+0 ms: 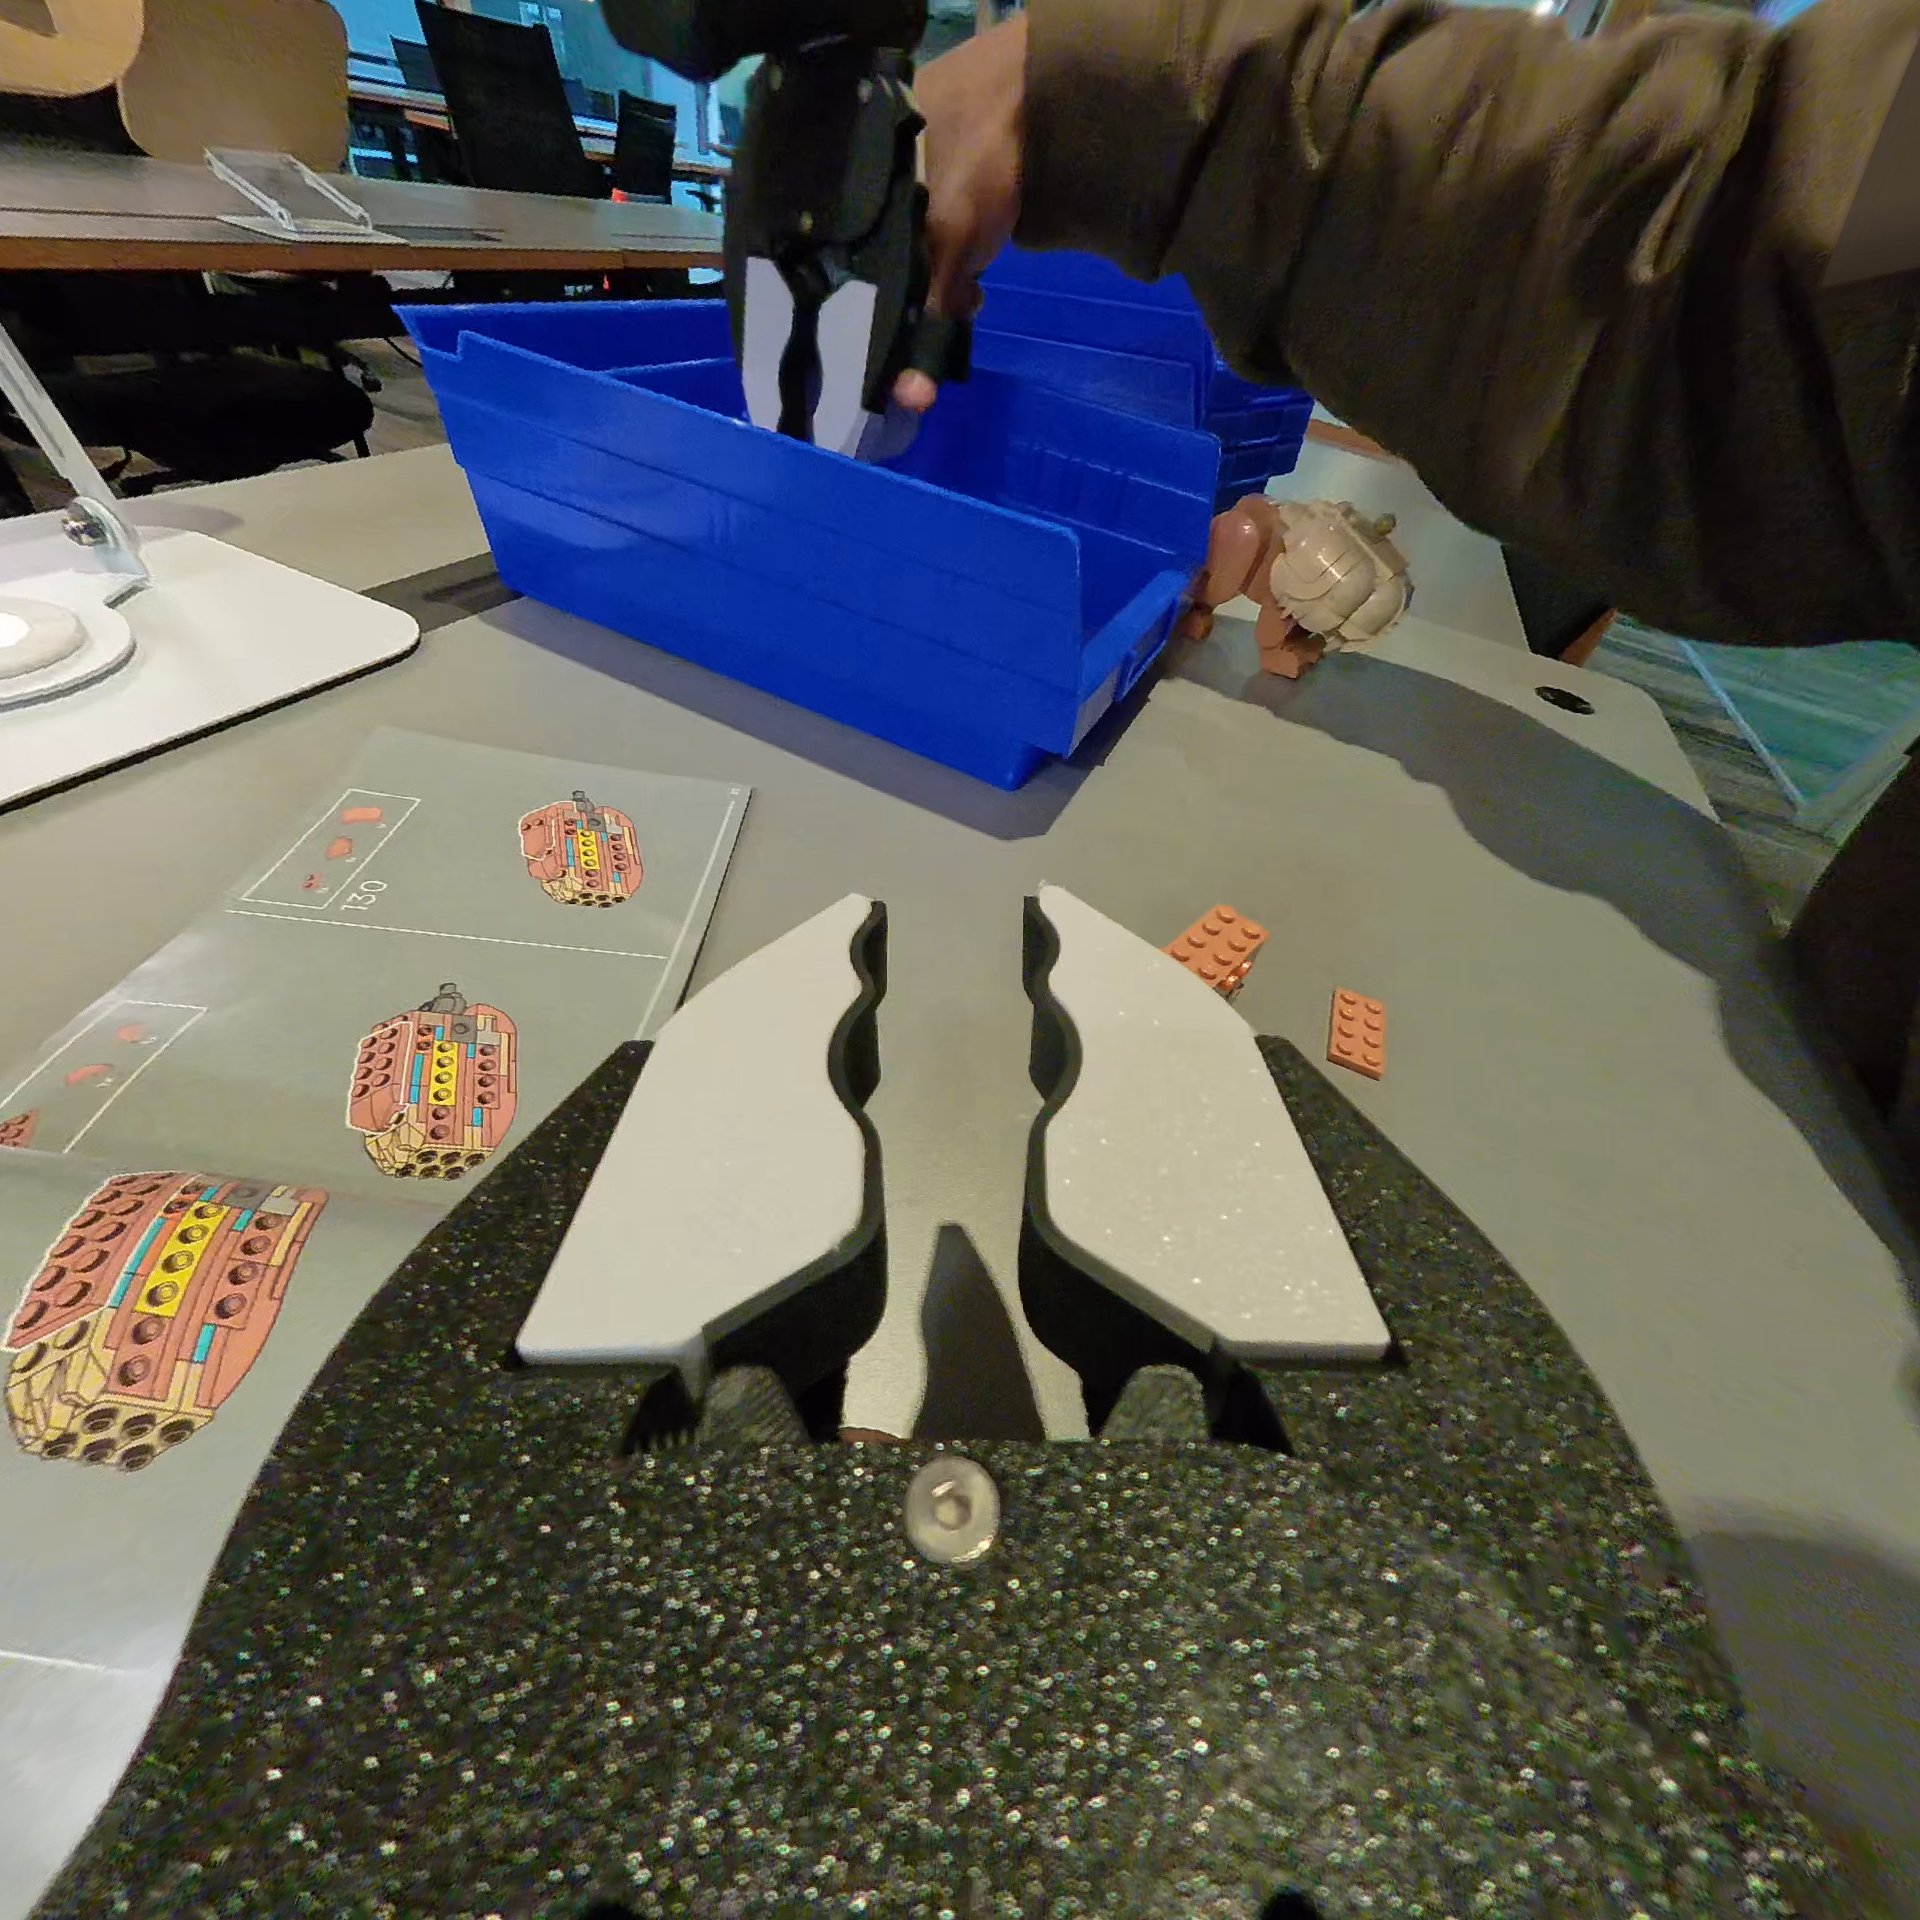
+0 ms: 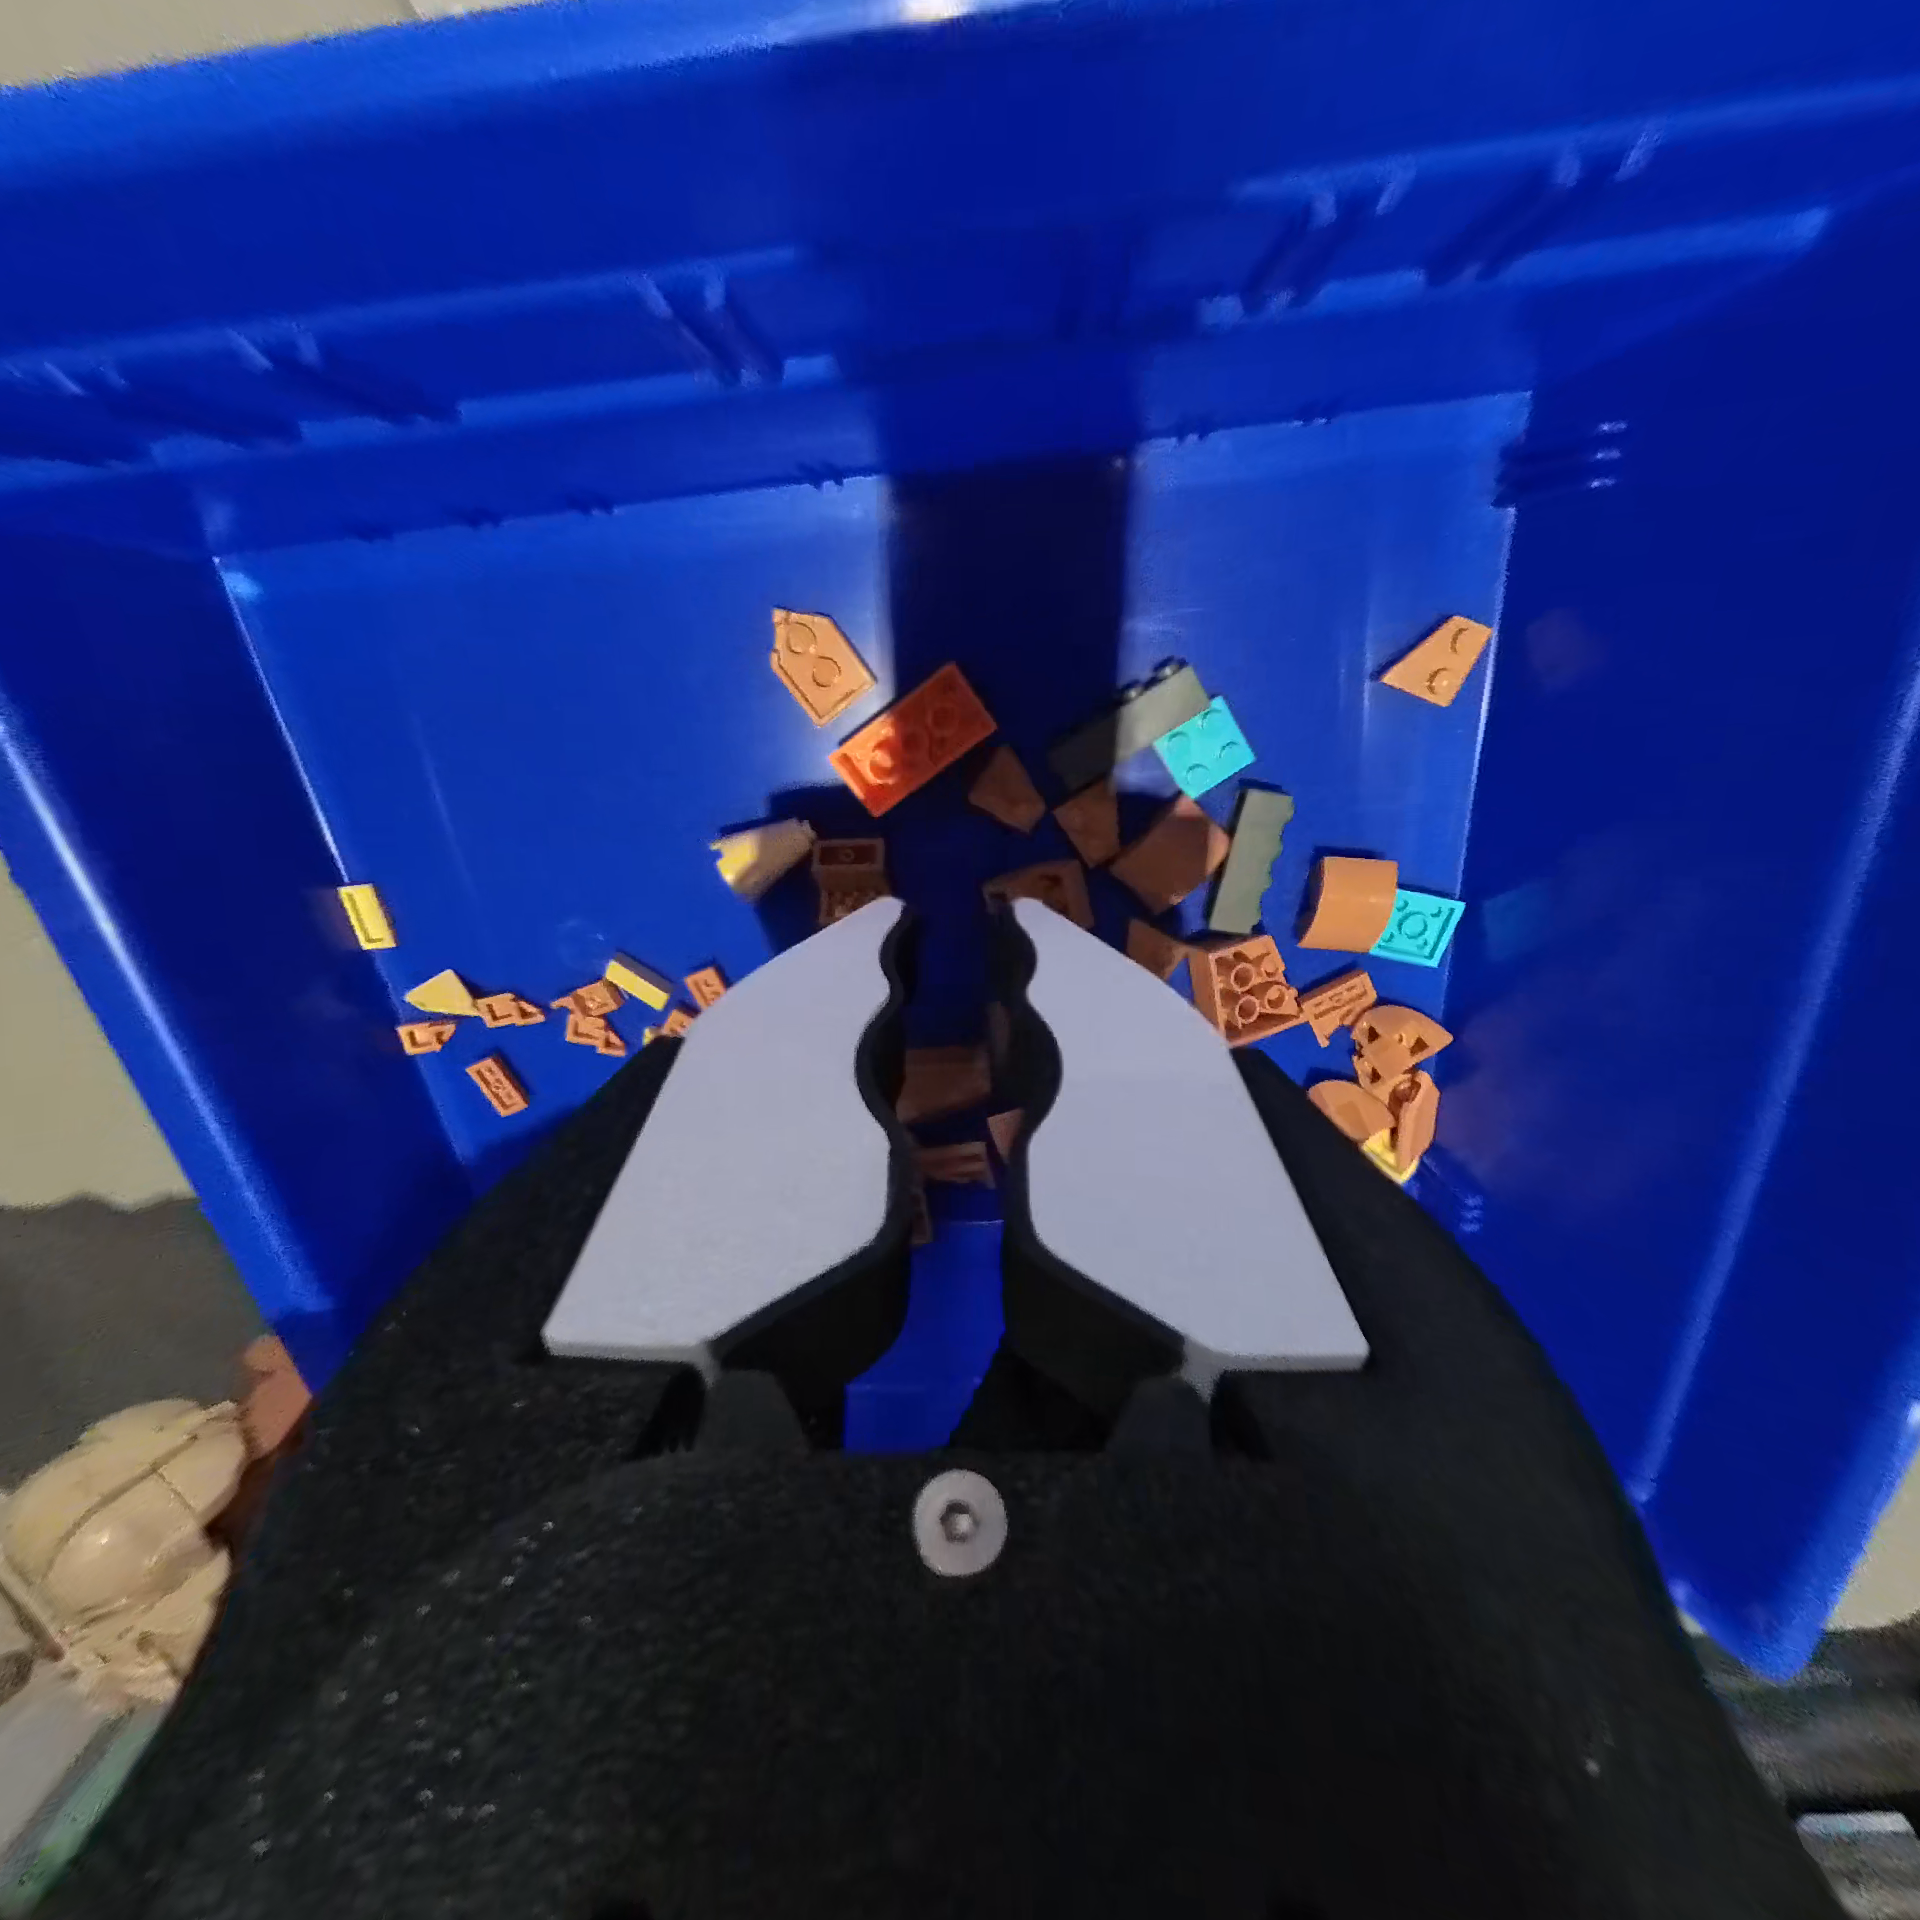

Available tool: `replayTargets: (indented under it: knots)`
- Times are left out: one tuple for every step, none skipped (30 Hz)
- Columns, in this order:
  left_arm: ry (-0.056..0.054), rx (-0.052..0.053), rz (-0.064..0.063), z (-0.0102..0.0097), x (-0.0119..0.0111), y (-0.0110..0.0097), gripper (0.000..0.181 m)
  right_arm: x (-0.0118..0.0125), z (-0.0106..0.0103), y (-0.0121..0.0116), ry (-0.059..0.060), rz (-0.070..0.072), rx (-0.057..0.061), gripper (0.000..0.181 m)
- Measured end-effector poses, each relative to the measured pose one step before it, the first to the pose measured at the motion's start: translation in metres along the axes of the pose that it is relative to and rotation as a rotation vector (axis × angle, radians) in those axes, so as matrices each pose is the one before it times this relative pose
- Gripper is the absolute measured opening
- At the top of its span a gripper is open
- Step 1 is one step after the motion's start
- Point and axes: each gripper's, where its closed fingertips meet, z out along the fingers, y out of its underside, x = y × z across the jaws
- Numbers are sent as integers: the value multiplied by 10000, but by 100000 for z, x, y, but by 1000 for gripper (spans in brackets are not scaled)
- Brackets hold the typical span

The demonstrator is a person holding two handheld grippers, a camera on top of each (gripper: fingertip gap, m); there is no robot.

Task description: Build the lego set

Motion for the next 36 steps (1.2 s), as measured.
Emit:
replayTargets:
  knots:
    - [-11,22,6,-27,-3,-49,25,79,-326,100,291,113,60,17]
    - [-9,21,11,-16,2,-48,25,35,-417,137,302,148,70,17]
    - [-17,10,20,-24,-14,-35,25,-144,-532,122,253,161,127,17]
    - [-24,-1,29,-27,-22,-10,25,-318,-635,66,233,186,195,17]
    - [-36,6,27,-42,-60,-29,25,-446,-688,92,230,204,199,16]
    - [-32,24,10,-55,-56,-60,25,-658,-689,147,193,147,175,16]
    - [-21,37,-9,-61,-45,-77,25,-896,-682,224,141,53,156,16]
    - [-14,38,-10,-40,-42,-73,25,-1061,-642,263,125,-4,131,15]
    - [-20,31,-2,-34,-28,-51,25,-1237,-573,343,97,-51,70,15]
    - [-14,14,0,-9,-13,-14,25,-1382,-502,315,67,-117,63,15]
    - [-6,14,10,6,6,-15,25,-1490,-402,205,46,-143,111,15]
    - [-7,18,19,15,29,-27,25,-1535,-310,26,23,-116,186,14]
    - [3,13,18,34,34,-5,24,-1519,-184,-187,15,-86,262,14]
    - [2,9,18,47,38,19,24,-1418,-52,-326,55,-72,304,13]
    - [-10,4,23,42,7,35,24,-1252,86,-381,127,-74,309,13]
    - [-34,-2,37,44,-16,54,24,-1105,204,-395,186,-61,305,13]
    - [-52,-18,50,30,-57,73,24,-1062,275,-400,139,-29,320,12]
    - [-65,-19,58,17,-87,75,24,-1053,318,-410,61,-1,330,11]
    - [-71,-5,47,3,-89,51,24,-921,343,-406,68,9,324,11]
    - [-49,15,10,-19,-75,-4,24,-771,347,-371,74,16,310,11]
    - [-39,50,-8,-22,-62,-67,24,-721,351,-367,29,31,308,10]
    - [-66,59,6,-44,-100,-73,24,-599,330,-334,36,28,280,9]
    - [-51,41,-9,-28,-88,-47,24,-422,305,-268,85,16,222,9]
    - [-27,22,-40,-29,-68,-28,23,-333,269,-186,81,7,142,9]
    - [-17,17,-44,-21,-55,-14,23,-364,245,-186,20,-30,117,9]
    - [-8,7,-42,-8,-38,-15,23,-395,264,-284,-43,-29,182,8]
    - [-18,-3,-39,-13,-56,8,23,-402,362,-321,-77,26,222,7]
    - [-11,-11,-35,2,-32,7,23,-366,467,-215,-66,42,161,6]
    - [-16,-2,-49,-3,-48,5,23,-410,542,-75,-67,1,89,6]
    - [-44,11,-64,1,-103,-6,23,-481,580,58,-93,-40,18,6]
    - [-41,17,-54,-25,-89,-26,22,-422,576,129,-49,-77,-35,6]
    - [-34,16,-40,-44,-86,-22,22,-333,514,138,-12,-81,-51,7]
    - [-30,23,-35,-36,-75,-31,22,-286,399,85,-23,-53,-17,7]
    - [-27,8,-37,-28,-73,-15,21,-250,274,15,-51,7,40,7]
    - [-15,-14,-44,-13,-59,18,21,-158,180,-31,-41,75,84,7]
    - [-6,-17,-43,-13,-39,22,21,-69,110,21,-19,103,63,6]
